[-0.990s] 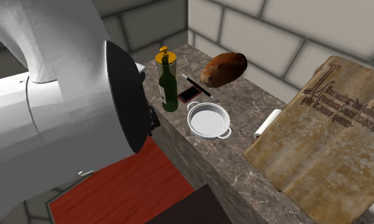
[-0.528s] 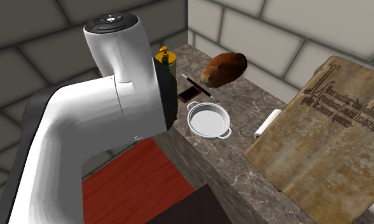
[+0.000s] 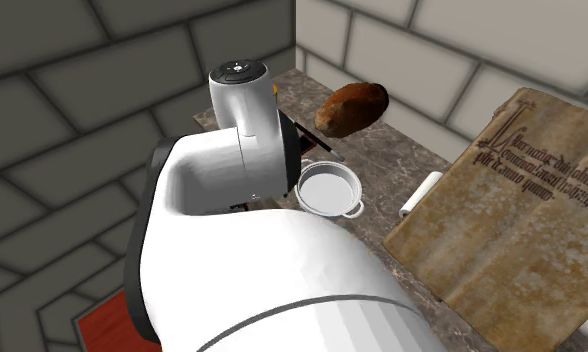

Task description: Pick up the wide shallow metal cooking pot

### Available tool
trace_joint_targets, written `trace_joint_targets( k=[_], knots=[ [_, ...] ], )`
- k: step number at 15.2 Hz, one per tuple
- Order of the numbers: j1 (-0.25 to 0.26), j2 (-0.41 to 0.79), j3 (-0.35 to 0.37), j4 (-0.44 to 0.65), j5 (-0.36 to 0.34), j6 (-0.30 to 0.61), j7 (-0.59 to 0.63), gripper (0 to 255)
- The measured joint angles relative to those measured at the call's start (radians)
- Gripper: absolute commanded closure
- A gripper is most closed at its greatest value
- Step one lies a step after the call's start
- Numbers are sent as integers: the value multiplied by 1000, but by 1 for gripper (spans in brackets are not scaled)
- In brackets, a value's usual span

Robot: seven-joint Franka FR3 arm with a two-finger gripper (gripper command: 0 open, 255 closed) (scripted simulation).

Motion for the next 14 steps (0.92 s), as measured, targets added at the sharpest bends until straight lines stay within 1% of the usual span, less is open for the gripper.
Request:
trace_joint_targets(
  k=[4, 7, 10, 14],
  knots=[
    [-10, 135, -44, 45, 13, 73, -63, 0],
    [-22, 247, -77, 91, 37, 125, -123, 0],
    [-37, 365, -98, 139, 72, 179, -181, 0],
    [-66, 511, -109, 225, 122, 217, -252, 0]
  ],
)
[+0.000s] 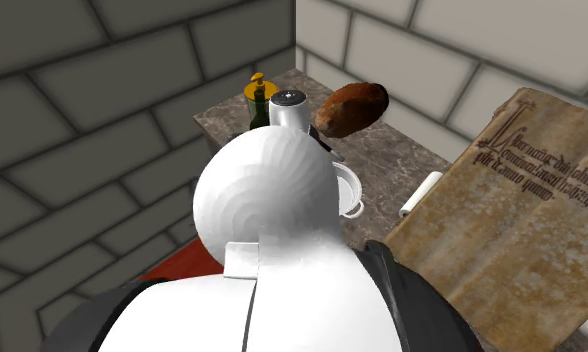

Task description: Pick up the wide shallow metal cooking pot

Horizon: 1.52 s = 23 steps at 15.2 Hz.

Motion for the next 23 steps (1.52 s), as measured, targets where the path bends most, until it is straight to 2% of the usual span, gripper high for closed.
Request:
trace_joint_targets(
  k=[3, 10, 11, 23],
  knots=[
    [-23, 94, 3, 49, 34, 32, -39, 0],
    [-40, 175, 18, 53, 68, 104, -63, 0],
    [-42, 179, 18, 52, 70, 108, -65, 255],
    [-39, 169, 16, 51, 66, 100, -61, 255]
  ],
)
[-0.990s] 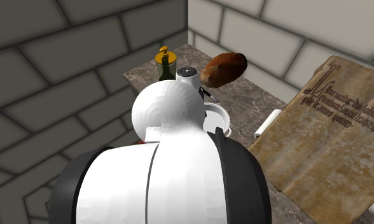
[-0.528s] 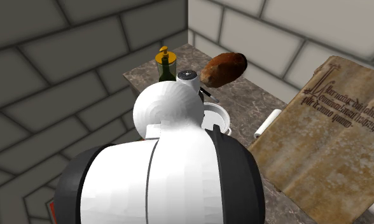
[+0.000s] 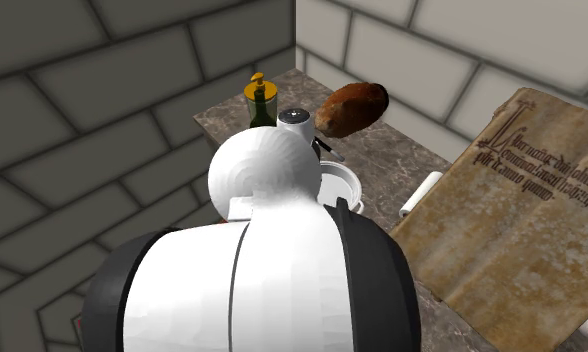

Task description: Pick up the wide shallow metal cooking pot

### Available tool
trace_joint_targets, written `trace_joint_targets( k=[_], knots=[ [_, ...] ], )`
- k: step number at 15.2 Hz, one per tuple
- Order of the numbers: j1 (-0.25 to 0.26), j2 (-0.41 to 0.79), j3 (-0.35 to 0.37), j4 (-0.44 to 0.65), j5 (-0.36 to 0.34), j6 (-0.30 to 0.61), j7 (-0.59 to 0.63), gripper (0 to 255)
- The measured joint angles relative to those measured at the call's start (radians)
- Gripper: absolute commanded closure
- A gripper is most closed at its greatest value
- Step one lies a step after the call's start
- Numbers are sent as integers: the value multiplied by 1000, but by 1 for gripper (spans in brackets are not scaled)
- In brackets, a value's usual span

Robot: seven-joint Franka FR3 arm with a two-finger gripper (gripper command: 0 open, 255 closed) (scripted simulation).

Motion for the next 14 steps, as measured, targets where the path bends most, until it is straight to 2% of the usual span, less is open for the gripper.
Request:
trace_joint_targets(
  k=[14],
  knots=[
    [18, -119, -24, 40, -53, -153, 26, 255]
  ],
)
